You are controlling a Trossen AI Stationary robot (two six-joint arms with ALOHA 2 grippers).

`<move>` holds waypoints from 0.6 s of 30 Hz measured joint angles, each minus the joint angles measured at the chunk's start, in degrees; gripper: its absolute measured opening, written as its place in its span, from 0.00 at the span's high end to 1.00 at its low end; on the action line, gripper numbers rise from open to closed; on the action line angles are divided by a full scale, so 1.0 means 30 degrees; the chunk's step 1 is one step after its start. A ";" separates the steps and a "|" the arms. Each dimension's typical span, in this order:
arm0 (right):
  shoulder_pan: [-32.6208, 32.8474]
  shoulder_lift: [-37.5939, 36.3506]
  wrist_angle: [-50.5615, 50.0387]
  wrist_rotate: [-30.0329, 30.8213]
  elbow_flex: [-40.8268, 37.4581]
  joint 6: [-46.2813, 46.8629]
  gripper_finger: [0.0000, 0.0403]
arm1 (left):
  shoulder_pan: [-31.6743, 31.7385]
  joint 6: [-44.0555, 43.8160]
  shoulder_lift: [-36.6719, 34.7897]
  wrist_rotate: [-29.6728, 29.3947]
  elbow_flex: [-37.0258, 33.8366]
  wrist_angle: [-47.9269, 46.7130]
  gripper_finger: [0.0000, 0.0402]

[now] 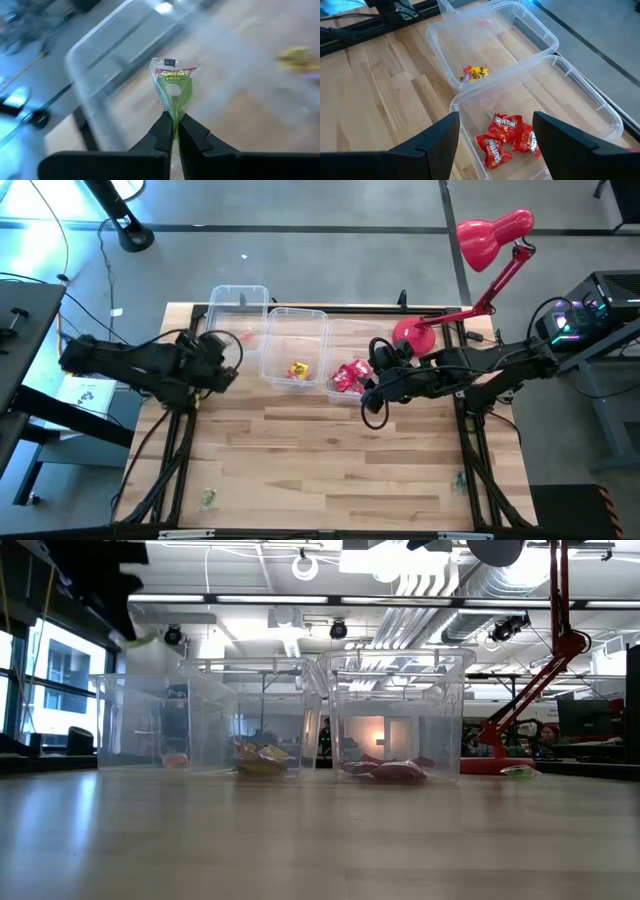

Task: Sort candy
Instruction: Put the middle left green gummy into the top left transparent bin, then put the bottom green gummy into the left transparent bin

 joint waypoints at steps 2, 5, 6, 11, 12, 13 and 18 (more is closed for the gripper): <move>0.0000 0.0000 0.0004 0.0000 0.0000 -0.0117 0.39 | 0.1301 0.0336 -0.0140 -0.0139 -0.0679 0.0621 0.94; -0.0001 0.0000 0.0033 0.0000 0.0000 -0.0236 0.39 | 0.2944 0.2170 -0.0209 -0.0069 -0.1147 0.2484 0.85; -0.0007 0.0000 0.0044 0.0000 0.0000 -0.0241 0.39 | 0.3444 0.2831 -0.0213 0.0124 -0.1152 0.3038 0.81; 0.0000 0.0000 0.0051 -0.0346 0.0000 -0.0231 0.39 | 0.5658 0.5614 -0.0223 0.2550 -0.0517 0.5443 0.63; -0.0004 0.0000 0.0051 -0.0353 0.0000 -0.0216 0.39 | 0.5945 0.5802 -0.0223 0.3163 -0.0240 0.5547 0.60; 0.0024 0.0000 0.0051 -0.0367 0.0000 -0.0212 0.39 | 0.6150 0.6104 -0.0223 0.3621 0.0071 0.5555 0.57; 0.0182 0.0000 0.0017 -0.0444 0.0000 -0.0190 0.39 | 0.6160 0.6622 -0.0294 0.7598 0.1819 0.5694 0.49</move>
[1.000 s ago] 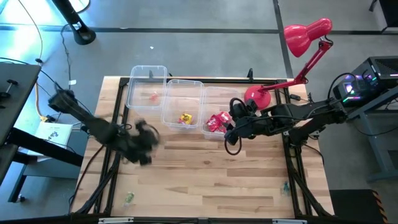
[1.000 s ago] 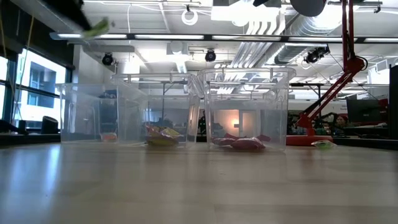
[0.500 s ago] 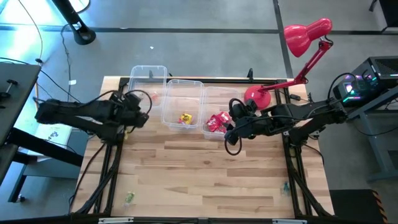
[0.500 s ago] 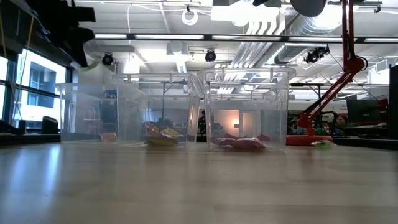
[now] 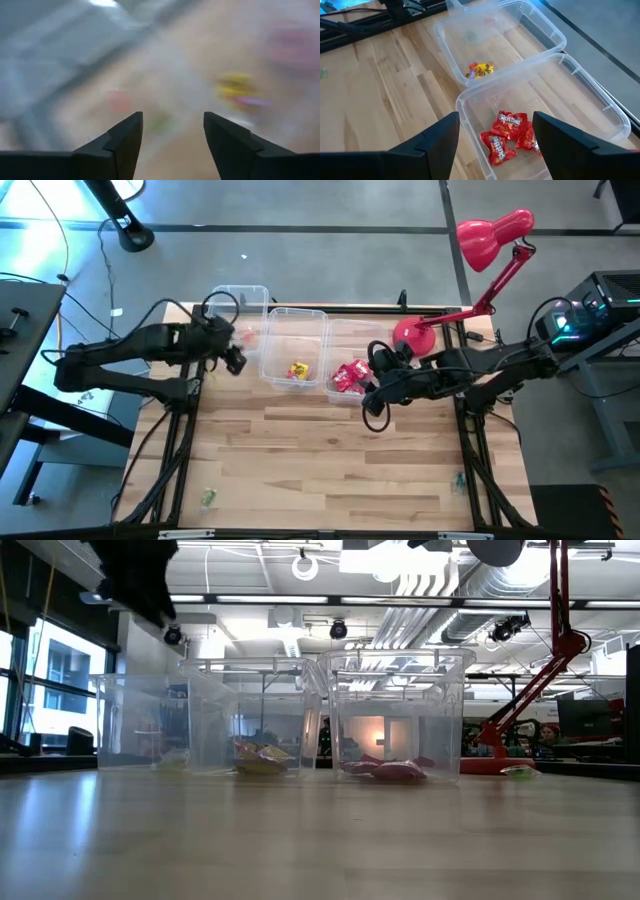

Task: Sort candy
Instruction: Put the bottom green gummy into the left transparent bin

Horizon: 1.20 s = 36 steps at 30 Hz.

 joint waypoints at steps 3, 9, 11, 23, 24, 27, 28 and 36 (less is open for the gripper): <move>0.0022 -0.0007 -0.0241 -0.0058 0.0000 0.0032 0.39 | -0.1369 0.0466 -0.0256 0.6621 0.0308 0.1587 0.49; 0.0022 -0.0007 -0.0854 -0.0058 0.0000 0.0146 0.39 | -0.9530 -0.4366 0.0934 1.0258 -0.0457 0.2850 0.52; 0.0022 -0.0007 -0.0840 -0.0058 0.0000 0.0153 0.39 | -1.2600 -0.6357 0.2135 0.9574 -0.0747 0.2846 0.54; -0.0022 -0.0007 -0.0840 0.0000 0.0000 0.0170 0.39 | -2.1930 -1.9481 1.1195 1.1560 -0.1089 0.3188 0.55; -0.0022 -0.0007 -0.0840 0.0119 0.0000 0.0292 0.39 | -2.2066 -2.0176 1.1698 1.1861 -0.1087 0.3487 0.55; -0.0022 -0.0007 -0.0849 0.0160 0.0000 0.0583 0.39 | -2.2371 -2.2014 1.2847 1.2185 -0.1084 0.4534 0.55; -0.0022 -0.0007 -0.0883 0.0160 0.0000 0.0688 0.39 | -2.2437 -2.2518 1.3118 1.2369 -0.1084 0.4754 0.55; -0.0022 -0.0007 -0.1390 0.0185 0.0000 0.0998 0.39 | -2.2913 -2.4954 1.4702 1.2868 -0.1070 0.6176 0.55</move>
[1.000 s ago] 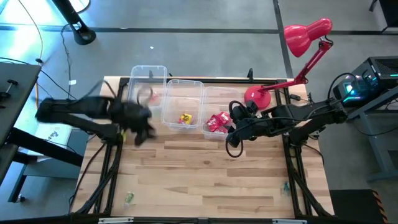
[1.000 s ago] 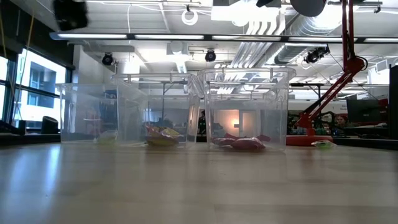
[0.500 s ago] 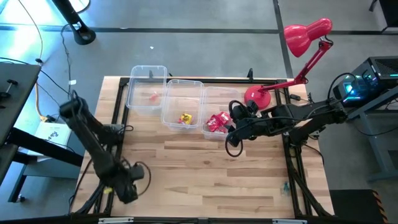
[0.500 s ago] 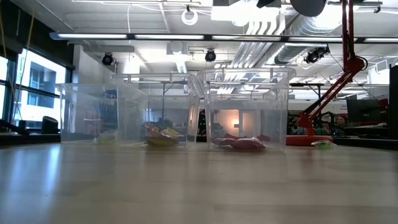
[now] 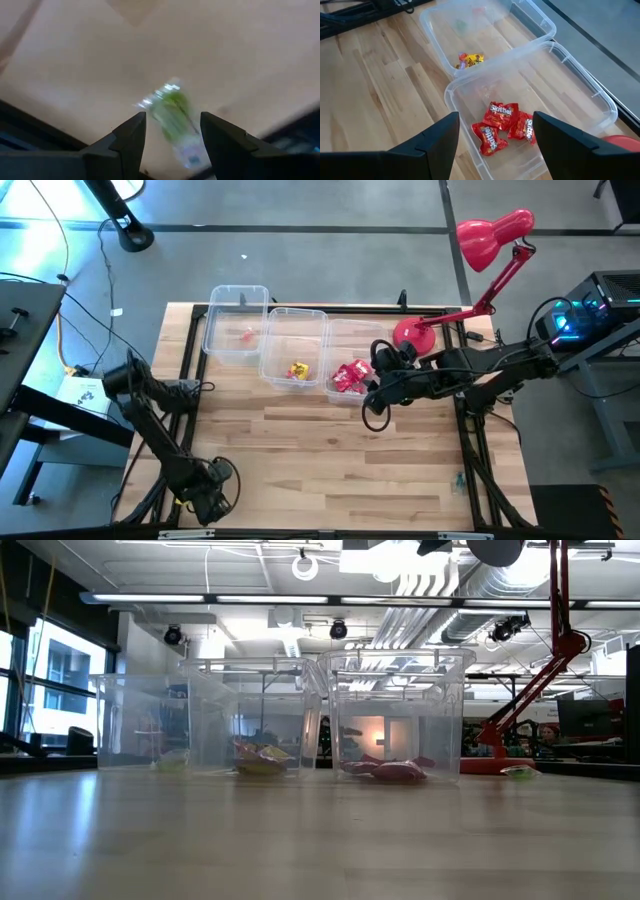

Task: Sort candy
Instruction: Put the bottom green gummy into the left transparent bin

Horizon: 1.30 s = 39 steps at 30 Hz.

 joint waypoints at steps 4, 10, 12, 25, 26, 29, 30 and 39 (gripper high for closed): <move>0.0000 0.0000 -0.0162 0.0012 0.0000 0.0007 0.39 | -0.0020 -0.0596 0.1048 0.0079 0.0003 0.0021 0.55; 0.0000 0.0000 -0.0213 0.0005 0.0000 -0.0014 0.39 | -0.0006 -0.0193 0.1657 0.0149 0.0090 0.0152 0.61; 0.0000 0.0000 -0.0275 -0.0002 0.0000 -0.0015 0.39 | 0.0012 0.0005 0.1213 -0.0194 0.0059 0.0009 0.70; 0.0000 0.0000 -0.0506 -0.0061 0.0000 -0.0133 0.39 | 0.4387 0.2510 -0.9547 -1.5896 0.0547 -0.8318 0.90; 0.0000 0.0000 -0.0506 -0.0064 0.0000 -0.0131 0.39 | 0.5293 0.3597 -1.0313 -1.7211 0.0697 -0.8525 0.90; -0.0003 0.0000 -0.0513 -0.0061 0.0000 -0.0133 0.39 | 0.8907 0.8157 -1.2038 -1.9695 0.1143 -0.8502 0.94; 0.0000 0.0000 -0.0510 -0.0067 0.0000 -0.0147 0.39 | 1.0347 0.9993 -1.2397 -2.0218 0.1277 -0.8445 0.95; -0.0007 0.0000 -0.0603 0.0129 0.0000 -0.0675 0.39 | 2.2530 2.2355 -1.2945 -2.0599 0.1530 -0.4861 0.94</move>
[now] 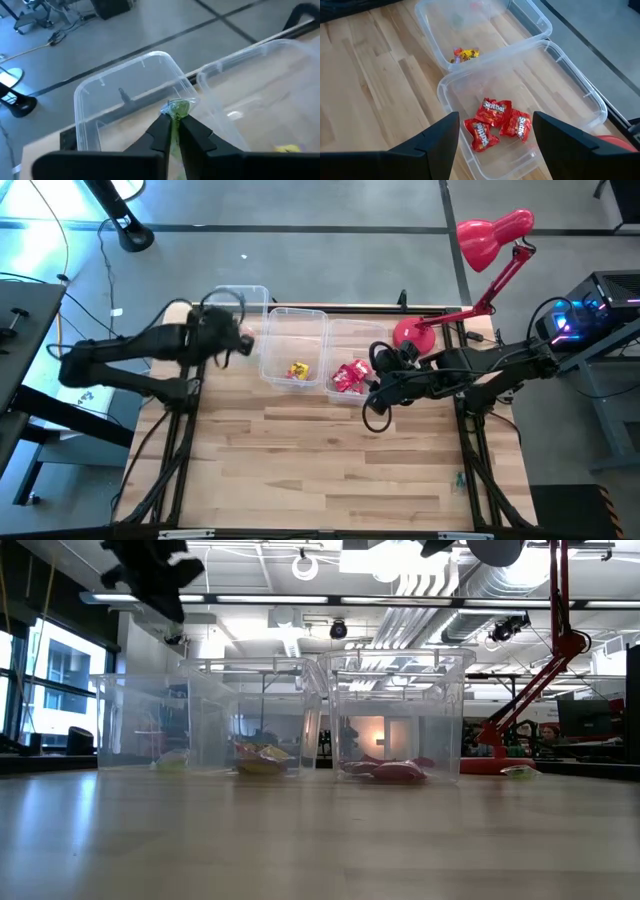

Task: Sort candy
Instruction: Put the bottom green gummy into the left transparent bin, then put the green gummy into the left transparent bin

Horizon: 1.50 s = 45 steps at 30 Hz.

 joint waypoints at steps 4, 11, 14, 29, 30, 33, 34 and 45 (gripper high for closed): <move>-0.0006 0.0000 -0.0469 0.0023 0.0000 -0.0024 0.39 | 0.2960 0.3458 0.1030 0.2151 0.0000 0.2308 0.83; -0.0202 0.0000 -0.1802 0.0596 0.0000 0.0095 0.39 | 0.5299 0.3094 0.2354 0.3359 0.0000 0.2567 0.61; -0.0485 0.0000 -0.1911 0.0663 0.0000 0.0187 0.39 | 0.6034 0.3180 0.2467 0.3387 0.0000 0.2563 0.54; -0.4090 -0.0826 -0.8109 -0.2056 -0.2238 1.4723 0.39 | 0.8837 0.7831 0.2459 1.3758 0.0000 1.0484 0.46; -0.4381 -0.0966 -0.8133 -0.1337 -0.2509 1.5810 0.39 | 0.8938 0.8017 0.2459 1.4158 0.0000 1.1050 0.46; -0.5582 -0.1634 -0.8157 0.0146 -0.3710 1.8923 0.39 | 0.9179 0.8003 0.2459 1.5130 0.0007 1.2166 0.46; -0.6129 -0.1800 -0.8119 0.0091 -0.4263 1.9518 0.39 | 0.9189 0.7834 0.2459 1.5457 0.0007 1.2378 0.46; -1.1339 -0.2135 -0.1344 -0.6313 -1.2415 1.6449 0.39 | 0.8907 0.6169 0.2459 1.8185 0.0007 1.2763 0.46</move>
